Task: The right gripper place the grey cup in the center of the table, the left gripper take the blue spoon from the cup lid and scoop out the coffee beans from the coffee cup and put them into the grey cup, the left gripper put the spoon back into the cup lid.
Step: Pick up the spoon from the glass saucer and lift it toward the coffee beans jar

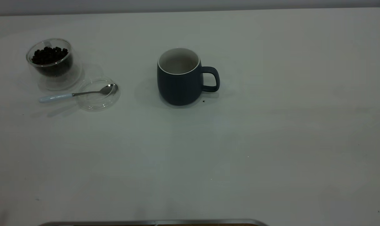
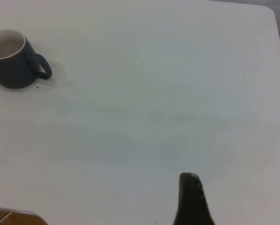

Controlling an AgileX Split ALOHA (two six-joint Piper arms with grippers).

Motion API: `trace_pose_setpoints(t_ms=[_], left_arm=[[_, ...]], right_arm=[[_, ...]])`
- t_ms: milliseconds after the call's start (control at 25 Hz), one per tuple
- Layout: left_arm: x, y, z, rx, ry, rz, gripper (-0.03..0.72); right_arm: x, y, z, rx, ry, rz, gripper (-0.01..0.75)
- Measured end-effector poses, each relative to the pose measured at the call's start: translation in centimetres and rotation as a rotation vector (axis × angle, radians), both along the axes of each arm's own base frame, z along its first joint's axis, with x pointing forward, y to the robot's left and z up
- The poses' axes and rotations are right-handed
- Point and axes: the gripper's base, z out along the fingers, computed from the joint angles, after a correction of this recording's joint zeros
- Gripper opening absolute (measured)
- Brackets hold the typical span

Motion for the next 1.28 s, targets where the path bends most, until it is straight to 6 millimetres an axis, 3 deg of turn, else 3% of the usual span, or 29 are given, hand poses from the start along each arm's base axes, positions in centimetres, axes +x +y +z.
trace_pose_setpoints(t_ms=[440,680,800,920,1080,1280], left_arm=[[11.6,0.6,2.0,0.229,0.168,0.01,0.413],[16.8,6.3,1.6,0.219,0.283,0.209,0.412],[18.9,8.3,-0.6,0.159,0.366,0.206,0.412],[20.9,9.4,-4.5,0.053,0.47,0.154,0.412],[22.7,9.7,-9.8,-0.087,0.561,0.049,0.412],[24.3,9.1,-14.4,-0.189,0.549,-0.124,0.412]], right_arm=[[0.0,0.0,0.0,0.0,0.0,0.0,0.542],[0.0,0.0,0.0,0.0,0.0,0.0,0.542],[0.0,0.0,0.0,0.0,0.0,0.0,0.542],[0.0,0.0,0.0,0.0,0.0,0.0,0.542],[0.0,0.0,0.0,0.0,0.0,0.0,0.542],[0.0,0.0,0.0,0.0,0.0,0.0,0.542]])
